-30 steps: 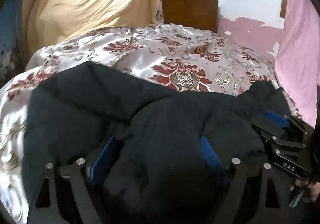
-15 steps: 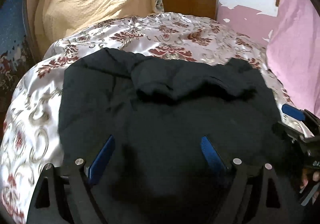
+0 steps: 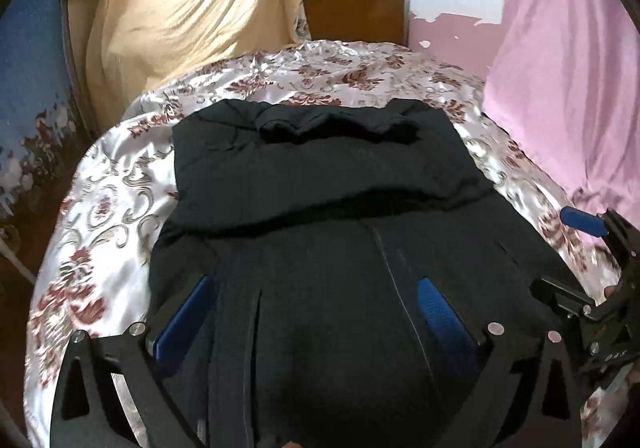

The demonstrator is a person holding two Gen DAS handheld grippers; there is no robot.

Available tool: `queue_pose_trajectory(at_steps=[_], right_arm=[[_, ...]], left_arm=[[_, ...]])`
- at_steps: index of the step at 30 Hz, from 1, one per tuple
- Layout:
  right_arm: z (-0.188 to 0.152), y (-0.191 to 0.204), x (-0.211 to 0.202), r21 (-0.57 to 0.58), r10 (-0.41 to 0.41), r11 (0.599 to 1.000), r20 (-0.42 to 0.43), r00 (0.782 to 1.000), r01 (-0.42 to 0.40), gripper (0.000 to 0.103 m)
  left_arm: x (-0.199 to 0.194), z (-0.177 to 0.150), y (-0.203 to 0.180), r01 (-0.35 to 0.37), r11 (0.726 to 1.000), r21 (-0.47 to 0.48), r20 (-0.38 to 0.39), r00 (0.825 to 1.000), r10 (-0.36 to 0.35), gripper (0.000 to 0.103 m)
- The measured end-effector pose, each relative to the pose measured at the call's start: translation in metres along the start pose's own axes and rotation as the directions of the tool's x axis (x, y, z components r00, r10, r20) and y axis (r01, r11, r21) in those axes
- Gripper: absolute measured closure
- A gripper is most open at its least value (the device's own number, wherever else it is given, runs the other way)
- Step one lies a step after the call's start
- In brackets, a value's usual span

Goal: Fold large clothes
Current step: 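Open both grippers and pull them back from the folded jacket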

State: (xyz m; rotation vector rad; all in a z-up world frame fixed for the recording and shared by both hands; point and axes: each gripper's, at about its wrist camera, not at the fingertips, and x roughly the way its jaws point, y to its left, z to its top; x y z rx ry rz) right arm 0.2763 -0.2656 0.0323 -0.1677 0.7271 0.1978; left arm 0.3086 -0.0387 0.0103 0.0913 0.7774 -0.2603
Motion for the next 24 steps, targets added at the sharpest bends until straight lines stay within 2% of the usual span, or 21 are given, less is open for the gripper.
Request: queue_pose_trajectory(at_steps=[4, 9, 24], right_arm=[[-0.023, 0.000, -0.034, 0.020, -0.011, 1.000, -0.012, 1.000, 0.011, 0.002], [-0.046, -0.008, -0.065, 0.052, -0.025, 0.998, -0.025, 0.999, 0.026, 0.002], [-0.086, -0.019, -0.121, 0.087, -0.064, 0.994, -0.039, 0.997, 0.067, 0.002]], left_arm=[[-0.029, -0.021, -0.010, -0.028, 0.998, 0.051, 0.006, 1.000, 0.028, 0.000], [-0.056, -0.047, -0.010, -0.045, 0.997, 0.062, -0.016, 0.999, 0.046, 0.000], [-0.107, -0.099, 0.018, -0.106, 0.994, 0.022, -0.041, 0.993, 0.107, 0.000]])
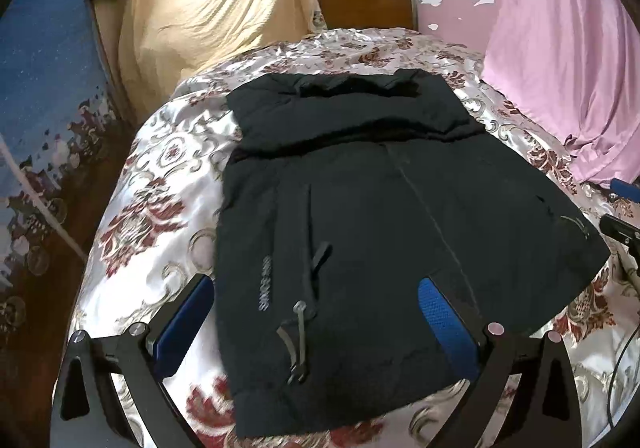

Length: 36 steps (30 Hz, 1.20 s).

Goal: Fold large clothes
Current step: 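Open both grippers and pull them back from the folded jacket, then move both open grippers to the edge of the folded black jacket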

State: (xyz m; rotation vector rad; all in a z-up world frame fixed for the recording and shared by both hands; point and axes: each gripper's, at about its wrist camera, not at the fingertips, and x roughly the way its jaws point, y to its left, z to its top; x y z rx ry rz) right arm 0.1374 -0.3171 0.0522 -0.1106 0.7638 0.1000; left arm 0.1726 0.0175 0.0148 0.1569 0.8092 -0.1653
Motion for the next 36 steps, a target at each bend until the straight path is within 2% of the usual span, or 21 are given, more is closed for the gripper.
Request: queue_pose_trajectory(at_steps=[4, 10, 17, 22, 25, 30, 36], right_arm=[[-0.018, -0.003, -0.006, 0.014, -0.001, 1.000, -0.023, 1.000, 0.002, 0.002], [-0.046, -0.001, -0.004, 0.014, 0.009, 1.000, -0.070, 0.997, -0.008, 0.002], [-0.071, 0.009, -0.004, -0.045, -0.034, 0.999, -0.104, 0.994, 0.029, 0.002], [-0.086, 0.002, -0.008, 0.016, -0.031, 0.999, -0.091, 0.995, 0.032, 0.002], [-0.094, -0.003, -0.010, 0.051, -0.032, 0.998, -0.086, 0.996, 0.036, 0.002], [-0.103, -0.008, -0.005, 0.081, -0.042, 0.995, -0.099, 0.994, 0.050, 0.002], [-0.101, -0.005, -0.003, 0.050, -0.068, 0.996, -0.119, 0.991, 0.074, 0.002]], left_arm=[[-0.004, -0.021, 0.018, -0.008, 0.999, -0.037, -0.016, 1.000, 0.007, 0.000], [-0.004, -0.054, 0.040, 0.021, 0.996, -0.086, -0.036, 0.999, -0.025, 0.000], [-0.005, -0.081, 0.052, 0.071, 0.989, -0.132, -0.035, 0.996, -0.077, 0.000], [-0.002, -0.093, 0.053, 0.078, 0.985, -0.152, -0.062, 0.994, -0.088, 0.000], [-0.001, -0.097, 0.047, 0.073, 0.990, -0.120, -0.082, 0.993, -0.083, 0.000], [0.003, -0.100, 0.028, 0.048, 0.999, -0.005, -0.121, 0.992, -0.048, 0.000], [0.007, -0.102, 0.008, 0.005, 0.993, 0.118, -0.150, 0.989, 0.012, 0.000]])
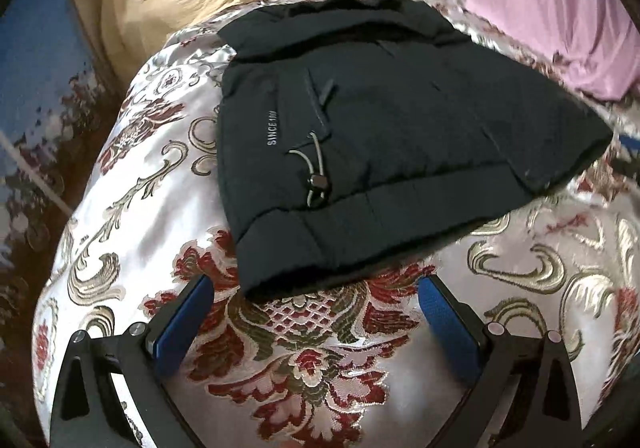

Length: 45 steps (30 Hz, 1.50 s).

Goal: Fold large clothes
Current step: 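Move both open grippers to the edge of the folded black jacket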

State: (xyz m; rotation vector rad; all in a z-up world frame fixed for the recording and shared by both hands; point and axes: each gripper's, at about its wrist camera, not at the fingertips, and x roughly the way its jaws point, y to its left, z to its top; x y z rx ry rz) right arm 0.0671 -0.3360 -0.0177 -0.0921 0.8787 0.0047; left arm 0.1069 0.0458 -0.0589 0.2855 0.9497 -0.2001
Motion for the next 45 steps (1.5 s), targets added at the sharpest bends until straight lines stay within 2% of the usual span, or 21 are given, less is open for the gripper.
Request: queue_pose_trajectory(at_steps=[4, 8, 10, 13, 20, 25, 27, 30, 32, 37, 42, 44, 45], right_arm=[[0.010, 0.004, 0.007, -0.091, -0.065, 0.994, -0.060, 0.996, 0.059, 0.002], [0.017, 0.013, 0.017, -0.228, -0.113, 0.970, -0.115, 0.987, 0.085, 0.002], [0.019, 0.022, 0.020, -0.308, -0.147, 0.946, -0.121, 0.982, 0.104, 0.002], [0.023, 0.031, 0.022, -0.369, -0.170, 0.922, -0.114, 0.979, 0.117, 0.002], [0.025, 0.035, 0.030, -0.380, -0.169, 0.919, -0.134, 0.977, 0.107, 0.002], [0.020, 0.038, 0.036, -0.401, -0.202, 0.906, -0.124, 0.972, 0.137, 0.002], [0.021, 0.040, 0.039, -0.416, -0.226, 0.895, -0.114, 0.967, 0.160, 0.002], [0.023, 0.048, 0.042, -0.463, -0.263, 0.865, -0.087, 0.961, 0.195, 0.002], [0.023, 0.053, 0.042, -0.491, -0.277, 0.845, -0.066, 0.959, 0.210, 0.002], [0.026, 0.057, 0.046, -0.503, -0.270, 0.841, -0.067, 0.960, 0.201, 0.002], [0.029, 0.059, 0.051, -0.523, -0.269, 0.828, -0.057, 0.962, 0.200, 0.002], [0.030, 0.057, 0.053, -0.528, -0.260, 0.827, -0.054, 0.964, 0.193, 0.010], [0.031, 0.057, 0.052, -0.530, -0.253, 0.827, -0.049, 0.966, 0.190, 0.021]], left_arm=[[0.004, 0.000, -0.004, -0.027, 1.000, 0.014, -0.019, 0.999, 0.027, 0.000], [0.000, -0.002, -0.011, -0.078, 0.996, 0.031, 0.006, 0.997, 0.078, 0.000], [-0.001, -0.002, -0.013, -0.097, 0.994, 0.041, 0.015, 0.995, 0.096, 0.000], [-0.001, -0.001, -0.014, -0.109, 0.993, 0.050, 0.021, 0.994, 0.108, 0.000], [-0.001, -0.001, -0.015, -0.109, 0.993, 0.050, 0.022, 0.994, 0.108, 0.000], [-0.001, -0.002, -0.019, -0.123, 0.990, 0.066, 0.025, 0.992, 0.121, 0.000], [0.001, 0.000, -0.025, -0.149, 0.984, 0.095, 0.025, 0.989, 0.147, 0.000], [-0.002, 0.002, -0.038, -0.203, 0.965, 0.165, 0.066, 0.979, 0.195, 0.000], [-0.002, 0.004, -0.040, -0.212, 0.960, 0.184, 0.072, 0.977, 0.202, 0.000], [0.004, 0.010, -0.044, -0.197, 0.953, 0.229, 0.053, 0.980, 0.190, 0.000], [0.013, 0.013, -0.043, -0.155, 0.961, 0.231, 0.002, 0.987, 0.159, 0.000], [0.013, 0.012, -0.043, -0.157, 0.960, 0.232, 0.004, 0.987, 0.161, 0.000], [0.013, 0.012, -0.043, -0.160, 0.959, 0.234, 0.005, 0.987, 0.163, 0.000]])
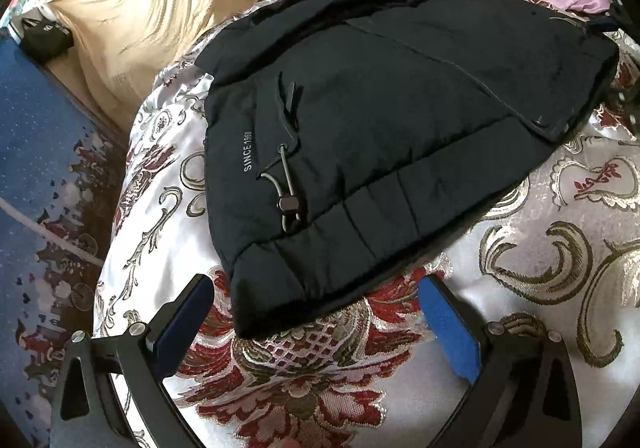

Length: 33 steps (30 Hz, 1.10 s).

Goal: Fold large clothes
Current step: 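Move both open grippers to the edge of the folded black jacket, then close both grippers on the jacket edge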

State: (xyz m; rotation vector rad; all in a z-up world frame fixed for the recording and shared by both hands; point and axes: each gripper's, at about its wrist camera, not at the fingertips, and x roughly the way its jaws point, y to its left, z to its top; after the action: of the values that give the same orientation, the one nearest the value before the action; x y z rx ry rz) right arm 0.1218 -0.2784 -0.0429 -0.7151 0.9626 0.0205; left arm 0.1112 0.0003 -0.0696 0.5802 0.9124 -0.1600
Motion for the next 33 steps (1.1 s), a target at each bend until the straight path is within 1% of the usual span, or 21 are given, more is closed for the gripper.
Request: queue_pose_trajectory(at_steps=[1, 2, 3, 5, 6, 9, 11, 13, 17, 22, 25, 27, 29, 30, 32, 33], right_arm=[[0.000, 0.001, -0.002, -0.004, 0.005, 1.000, 0.009, 1.000, -0.005, 0.030], [0.001, 0.001, -0.003, -0.010, 0.001, 1.000, 0.020, 1.000, 0.000, 0.035], [0.002, 0.001, -0.004, -0.015, -0.009, 1.000, 0.027, 1.000, 0.009, 0.044], [0.004, -0.001, -0.006, -0.012, -0.020, 1.000, 0.044, 0.999, 0.020, 0.052], [0.005, -0.003, -0.008, 0.001, -0.012, 1.000, 0.056, 0.998, 0.012, 0.058], [0.011, -0.018, -0.016, 0.064, 0.043, 0.997, 0.095, 0.995, -0.049, 0.072], [0.015, -0.026, -0.021, 0.096, 0.057, 0.993, 0.119, 0.991, -0.069, 0.075], [0.019, -0.037, -0.026, 0.149, 0.090, 0.983, 0.138, 0.986, -0.111, 0.081], [0.020, -0.055, -0.027, 0.228, 0.134, 0.959, 0.159, 0.978, -0.169, 0.084], [0.019, -0.060, -0.027, 0.264, 0.145, 0.946, 0.169, 0.975, -0.186, 0.084], [0.020, -0.061, -0.028, 0.266, 0.141, 0.946, 0.169, 0.975, -0.183, 0.085], [0.021, -0.063, -0.027, 0.270, 0.144, 0.945, 0.169, 0.975, -0.186, 0.085], [0.019, -0.061, -0.028, 0.276, 0.142, 0.943, 0.167, 0.976, -0.184, 0.085], [0.018, -0.060, -0.027, 0.280, 0.142, 0.942, 0.167, 0.976, -0.185, 0.085], [0.015, -0.058, -0.026, 0.292, 0.144, 0.938, 0.165, 0.976, -0.187, 0.086], [0.013, -0.058, -0.026, 0.299, 0.145, 0.935, 0.164, 0.976, -0.189, 0.087]], left_arm=[[0.000, 0.000, -0.001, -0.003, 1.000, 0.002, 0.000, 1.000, 0.003, 0.000], [0.000, 0.000, -0.001, -0.004, 1.000, 0.004, -0.001, 1.000, 0.004, 0.000], [0.001, 0.001, -0.001, -0.004, 1.000, 0.004, -0.002, 1.000, 0.004, 0.000], [0.000, 0.001, -0.002, -0.003, 1.000, 0.004, -0.001, 1.000, 0.003, 0.000], [0.001, 0.001, -0.002, -0.002, 1.000, 0.005, -0.001, 1.000, 0.002, 0.000], [0.001, 0.001, -0.003, -0.002, 1.000, 0.011, 0.006, 1.000, 0.002, 0.000], [0.001, 0.002, -0.002, 0.003, 1.000, 0.013, 0.007, 1.000, -0.003, 0.000], [0.002, 0.002, -0.002, 0.021, 1.000, 0.015, 0.002, 1.000, -0.021, 0.000], [0.010, 0.005, 0.001, 0.055, 0.998, 0.011, -0.022, 0.998, -0.055, 0.000], [0.016, 0.016, -0.007, 0.017, 0.996, 0.086, -0.020, 1.000, -0.016, 0.000], [0.019, 0.022, -0.008, -0.004, 0.995, 0.097, -0.019, 1.000, 0.006, 0.000], [0.017, 0.023, -0.008, -0.023, 0.995, 0.101, 0.001, 1.000, 0.023, 0.009], [0.015, 0.023, -0.008, -0.050, 0.994, 0.102, 0.019, 0.999, 0.048, 0.027], [0.014, 0.023, -0.009, -0.065, 0.993, 0.103, 0.026, 0.998, 0.062, 0.033], [0.013, 0.023, -0.009, -0.072, 0.992, 0.106, 0.035, 0.997, 0.069, 0.053], [0.012, 0.023, -0.010, -0.077, 0.991, 0.108, 0.041, 0.996, 0.073, 0.059]])
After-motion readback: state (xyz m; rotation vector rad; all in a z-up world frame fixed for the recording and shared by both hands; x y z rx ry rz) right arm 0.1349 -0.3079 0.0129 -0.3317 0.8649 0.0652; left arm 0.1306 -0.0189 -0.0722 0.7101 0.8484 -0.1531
